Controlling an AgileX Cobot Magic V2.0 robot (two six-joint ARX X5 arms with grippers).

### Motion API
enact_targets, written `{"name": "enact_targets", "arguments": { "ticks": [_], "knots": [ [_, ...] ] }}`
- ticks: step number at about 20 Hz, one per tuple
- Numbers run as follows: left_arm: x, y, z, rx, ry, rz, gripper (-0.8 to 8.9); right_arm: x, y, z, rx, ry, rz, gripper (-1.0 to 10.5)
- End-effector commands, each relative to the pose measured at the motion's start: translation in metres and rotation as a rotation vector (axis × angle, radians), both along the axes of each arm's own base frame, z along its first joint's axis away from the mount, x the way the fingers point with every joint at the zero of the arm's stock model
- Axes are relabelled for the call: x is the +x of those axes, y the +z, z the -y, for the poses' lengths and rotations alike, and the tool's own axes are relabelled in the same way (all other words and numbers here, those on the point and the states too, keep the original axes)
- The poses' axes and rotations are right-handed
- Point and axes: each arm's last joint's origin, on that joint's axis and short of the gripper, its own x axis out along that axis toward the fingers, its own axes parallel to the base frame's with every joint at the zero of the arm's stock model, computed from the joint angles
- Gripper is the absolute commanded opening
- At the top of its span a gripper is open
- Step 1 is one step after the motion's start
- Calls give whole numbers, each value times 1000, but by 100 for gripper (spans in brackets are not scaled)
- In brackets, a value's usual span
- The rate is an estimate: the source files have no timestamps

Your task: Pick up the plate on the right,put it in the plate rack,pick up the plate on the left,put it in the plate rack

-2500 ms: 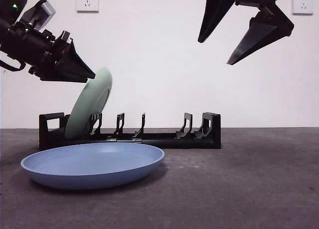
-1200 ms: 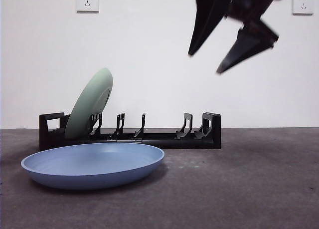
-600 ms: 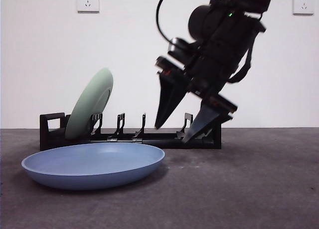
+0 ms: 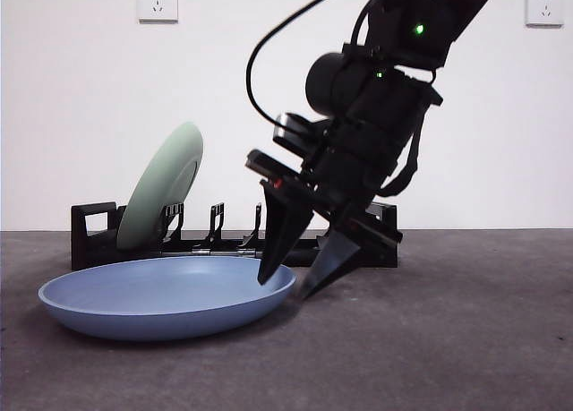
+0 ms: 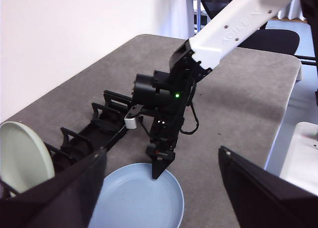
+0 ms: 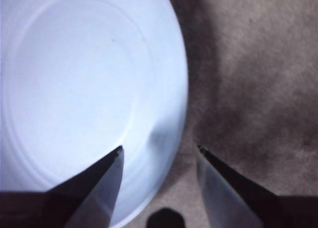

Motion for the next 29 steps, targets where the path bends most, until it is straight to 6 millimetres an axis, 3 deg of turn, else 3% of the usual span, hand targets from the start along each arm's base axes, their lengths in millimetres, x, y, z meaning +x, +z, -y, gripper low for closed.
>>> {"name": "enact_targets", "arguments": {
  "ticks": [1, 5, 13, 17, 21, 25, 29],
  "knots": [
    [1, -1, 1, 9, -18, 10, 384, -1, -10, 0, -14, -12, -30, 184],
    [3, -1, 3, 25, -40, 14, 384, 0, -9, -1, -8, -16, -23, -19],
    [15, -7, 11, 126, -80, -7, 384, 0, -7, 0, -1, -42, -37, -13],
    [26, -12, 22, 211, -139, -22, 384, -1, 8, 7, 6, -50, -33, -13],
    [41, -23, 49, 389, -250, -25, 385, -4, 55, 27, 12, -46, 11, -13],
    [57, -43, 94, 652, -336, 15, 385, -11, 113, 57, 27, -66, 76, -13],
    [64, -63, 140, 885, -359, 106, 385, -17, 151, 84, 19, -98, 98, -13]
  ]
}}
